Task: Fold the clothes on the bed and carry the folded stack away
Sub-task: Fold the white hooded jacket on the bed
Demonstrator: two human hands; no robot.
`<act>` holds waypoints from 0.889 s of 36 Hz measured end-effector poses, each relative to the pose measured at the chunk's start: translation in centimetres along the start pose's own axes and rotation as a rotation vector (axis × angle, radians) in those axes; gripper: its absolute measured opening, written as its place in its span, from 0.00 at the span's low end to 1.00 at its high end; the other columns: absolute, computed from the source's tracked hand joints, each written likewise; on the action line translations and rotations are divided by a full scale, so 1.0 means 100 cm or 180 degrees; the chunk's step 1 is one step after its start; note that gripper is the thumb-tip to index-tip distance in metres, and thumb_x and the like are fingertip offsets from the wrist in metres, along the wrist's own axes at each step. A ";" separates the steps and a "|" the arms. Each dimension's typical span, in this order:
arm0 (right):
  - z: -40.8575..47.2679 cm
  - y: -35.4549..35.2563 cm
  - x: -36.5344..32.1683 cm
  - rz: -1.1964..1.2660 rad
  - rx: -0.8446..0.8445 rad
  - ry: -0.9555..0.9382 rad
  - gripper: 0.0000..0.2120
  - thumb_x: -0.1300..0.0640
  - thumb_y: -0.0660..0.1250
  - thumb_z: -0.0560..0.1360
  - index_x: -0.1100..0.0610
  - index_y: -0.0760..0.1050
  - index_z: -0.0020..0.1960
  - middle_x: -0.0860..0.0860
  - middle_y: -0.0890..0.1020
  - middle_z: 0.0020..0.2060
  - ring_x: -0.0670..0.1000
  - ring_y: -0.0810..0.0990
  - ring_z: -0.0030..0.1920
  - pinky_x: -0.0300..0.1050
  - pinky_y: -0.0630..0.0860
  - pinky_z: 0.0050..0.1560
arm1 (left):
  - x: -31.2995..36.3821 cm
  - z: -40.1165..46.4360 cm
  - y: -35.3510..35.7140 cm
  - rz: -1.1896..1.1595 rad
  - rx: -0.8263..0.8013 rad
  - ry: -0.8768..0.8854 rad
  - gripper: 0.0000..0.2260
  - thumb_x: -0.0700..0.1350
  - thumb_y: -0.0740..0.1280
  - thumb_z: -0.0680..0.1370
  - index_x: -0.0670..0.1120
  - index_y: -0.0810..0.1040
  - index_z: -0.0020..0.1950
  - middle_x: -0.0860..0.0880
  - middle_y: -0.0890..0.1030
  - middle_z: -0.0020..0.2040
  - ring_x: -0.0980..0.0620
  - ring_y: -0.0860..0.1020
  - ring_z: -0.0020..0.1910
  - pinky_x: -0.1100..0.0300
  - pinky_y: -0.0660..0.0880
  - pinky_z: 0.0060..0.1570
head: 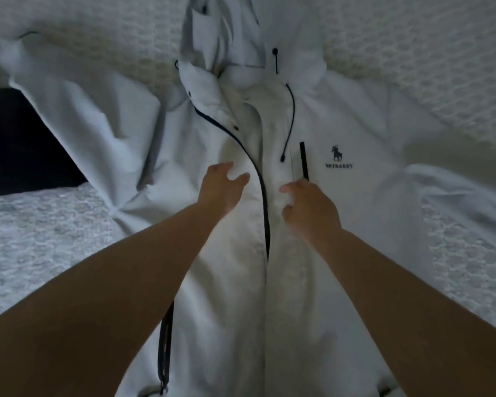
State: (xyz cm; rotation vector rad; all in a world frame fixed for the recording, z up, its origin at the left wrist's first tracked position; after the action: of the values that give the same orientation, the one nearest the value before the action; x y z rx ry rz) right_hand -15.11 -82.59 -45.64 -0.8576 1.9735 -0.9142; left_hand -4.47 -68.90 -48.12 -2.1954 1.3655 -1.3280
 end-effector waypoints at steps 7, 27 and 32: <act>0.069 -0.020 -0.025 0.0044 0.0653 -0.0146 0.17 0.59 0.60 0.77 0.54 0.69 0.66 0.53 0.72 0.60 0.54 0.71 0.60 0.47 0.70 0.50 | 0.017 0.057 -0.013 -0.1886 0.0133 -0.0362 0.17 0.51 0.64 0.78 0.48 0.73 0.66 0.41 0.78 0.59 0.41 0.77 0.58 0.50 0.74 0.56; 0.166 -0.057 0.012 0.1716 0.1305 0.0815 0.10 0.54 0.59 0.79 0.53 0.73 0.59 0.53 0.80 0.48 0.58 0.78 0.51 0.45 0.71 0.46 | 0.082 0.126 -0.004 0.1380 0.0735 0.1345 0.26 0.48 0.56 0.81 0.50 0.51 0.78 0.47 0.56 0.77 0.46 0.57 0.74 0.52 0.59 0.70; 0.168 -0.050 0.005 0.1533 0.1108 0.0537 0.18 0.53 0.55 0.81 0.48 0.69 0.70 0.54 0.79 0.58 0.57 0.77 0.57 0.49 0.72 0.59 | 0.050 0.135 0.035 0.1984 0.0375 0.1316 0.31 0.63 0.38 0.77 0.51 0.34 0.76 0.53 0.32 0.76 0.56 0.27 0.70 0.55 0.32 0.69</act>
State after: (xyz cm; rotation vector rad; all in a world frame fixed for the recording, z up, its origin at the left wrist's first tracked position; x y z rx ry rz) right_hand 0.16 -90.56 -48.98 -0.1004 1.9545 -1.0163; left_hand 4.83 -78.15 -54.94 -1.2793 1.8469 -1.5804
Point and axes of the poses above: each hand's wrist, its own z-axis towards the middle knuckle, its own y-axis out of the palm, x = y × z, the point moved 7 cm from there along z, towards the middle knuckle
